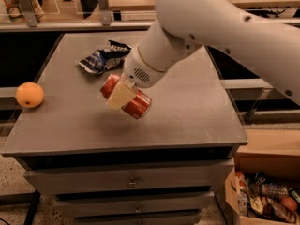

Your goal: Place coke can upright

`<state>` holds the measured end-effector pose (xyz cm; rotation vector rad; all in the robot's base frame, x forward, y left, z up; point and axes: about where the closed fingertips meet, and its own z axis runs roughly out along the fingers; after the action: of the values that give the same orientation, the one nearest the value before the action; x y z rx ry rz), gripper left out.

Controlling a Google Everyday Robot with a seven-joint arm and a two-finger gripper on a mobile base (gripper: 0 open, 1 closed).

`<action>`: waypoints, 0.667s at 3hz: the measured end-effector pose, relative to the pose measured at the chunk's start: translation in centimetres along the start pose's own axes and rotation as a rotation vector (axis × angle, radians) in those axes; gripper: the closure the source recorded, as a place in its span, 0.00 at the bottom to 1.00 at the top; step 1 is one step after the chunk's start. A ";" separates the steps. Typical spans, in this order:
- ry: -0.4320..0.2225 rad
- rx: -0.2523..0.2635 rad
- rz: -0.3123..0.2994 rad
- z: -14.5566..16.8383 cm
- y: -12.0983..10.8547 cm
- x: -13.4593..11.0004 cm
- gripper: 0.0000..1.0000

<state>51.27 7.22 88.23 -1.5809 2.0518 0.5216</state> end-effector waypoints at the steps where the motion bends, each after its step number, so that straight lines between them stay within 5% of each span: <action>1: -0.206 0.037 -0.023 -1.5 -0.3 -0.6 1.00; 2: -0.249 0.092 -0.061 -3.6 -1.0 0.3 1.00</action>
Offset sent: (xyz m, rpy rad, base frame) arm 0.0019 -0.0040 0.0142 0.1718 -0.0838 -0.0038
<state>51.69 4.70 90.95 -1.4418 1.8110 0.5634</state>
